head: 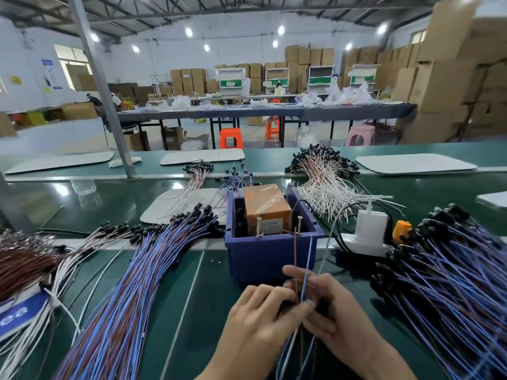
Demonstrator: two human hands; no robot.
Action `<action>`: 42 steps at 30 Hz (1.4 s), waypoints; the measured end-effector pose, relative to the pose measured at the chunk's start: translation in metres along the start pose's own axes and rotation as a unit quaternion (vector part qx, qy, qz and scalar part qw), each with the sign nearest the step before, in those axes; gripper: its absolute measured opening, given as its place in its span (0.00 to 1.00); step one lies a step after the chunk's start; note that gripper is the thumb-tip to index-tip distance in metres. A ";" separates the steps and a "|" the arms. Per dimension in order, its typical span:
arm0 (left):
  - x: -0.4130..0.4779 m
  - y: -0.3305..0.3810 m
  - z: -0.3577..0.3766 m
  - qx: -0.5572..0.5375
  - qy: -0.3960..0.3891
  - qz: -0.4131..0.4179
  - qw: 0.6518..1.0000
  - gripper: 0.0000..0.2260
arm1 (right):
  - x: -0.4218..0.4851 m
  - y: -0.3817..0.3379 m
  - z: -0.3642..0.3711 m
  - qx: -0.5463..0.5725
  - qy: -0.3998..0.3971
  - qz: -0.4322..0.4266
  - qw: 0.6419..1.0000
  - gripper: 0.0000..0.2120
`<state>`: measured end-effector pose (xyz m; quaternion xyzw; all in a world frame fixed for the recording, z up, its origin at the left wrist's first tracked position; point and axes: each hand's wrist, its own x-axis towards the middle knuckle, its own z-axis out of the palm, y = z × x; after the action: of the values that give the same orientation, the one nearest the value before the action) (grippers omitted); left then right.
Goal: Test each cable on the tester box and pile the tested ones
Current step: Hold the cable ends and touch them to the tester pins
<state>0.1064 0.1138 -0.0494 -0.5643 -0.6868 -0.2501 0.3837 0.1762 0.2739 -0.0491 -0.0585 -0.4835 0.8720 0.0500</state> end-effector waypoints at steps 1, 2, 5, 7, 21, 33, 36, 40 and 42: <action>-0.001 -0.001 0.000 -0.001 -0.001 -0.006 1.000 0.09 | 0.000 0.001 0.000 -0.007 0.003 -0.007 1.000 0.21; -0.001 -0.001 0.000 -0.002 -0.003 -0.011 1.000 0.09 | 0.000 0.001 0.000 -0.018 0.010 -0.012 1.000 0.20; -0.001 0.000 0.000 -0.002 -0.023 -0.023 0.999 0.14 | -0.001 0.001 0.003 -0.055 0.031 -0.025 0.998 0.17; -0.001 -0.002 -0.002 -0.004 -0.046 -0.029 0.998 0.19 | -0.001 0.002 0.005 -0.061 0.042 -0.030 0.997 0.18; -0.001 -0.007 -0.009 -0.423 0.014 -0.505 0.752 0.22 | 0.005 0.006 0.017 -0.058 0.155 -0.091 0.982 0.10; -0.006 -0.005 0.001 -0.313 -0.009 -0.440 0.842 0.07 | 0.000 0.009 0.030 -0.201 0.147 -0.164 0.954 0.11; -0.008 -0.009 -0.002 -0.288 0.055 -0.431 0.854 0.03 | 0.001 0.008 0.026 -0.212 0.212 -0.206 0.932 0.11; -0.009 -0.018 -0.005 -0.254 0.108 -0.438 0.855 0.04 | -0.002 0.009 0.024 -0.238 0.278 -0.258 0.894 0.10; -0.009 -0.021 -0.004 -0.247 0.111 -0.452 0.850 0.07 | -0.002 0.010 0.024 -0.249 0.296 -0.284 0.877 0.07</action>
<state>0.0879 0.0999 -0.0527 -0.2359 -0.7345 -0.6183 0.1501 0.1738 0.2481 -0.0450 -0.1846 -0.6429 0.6131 0.4204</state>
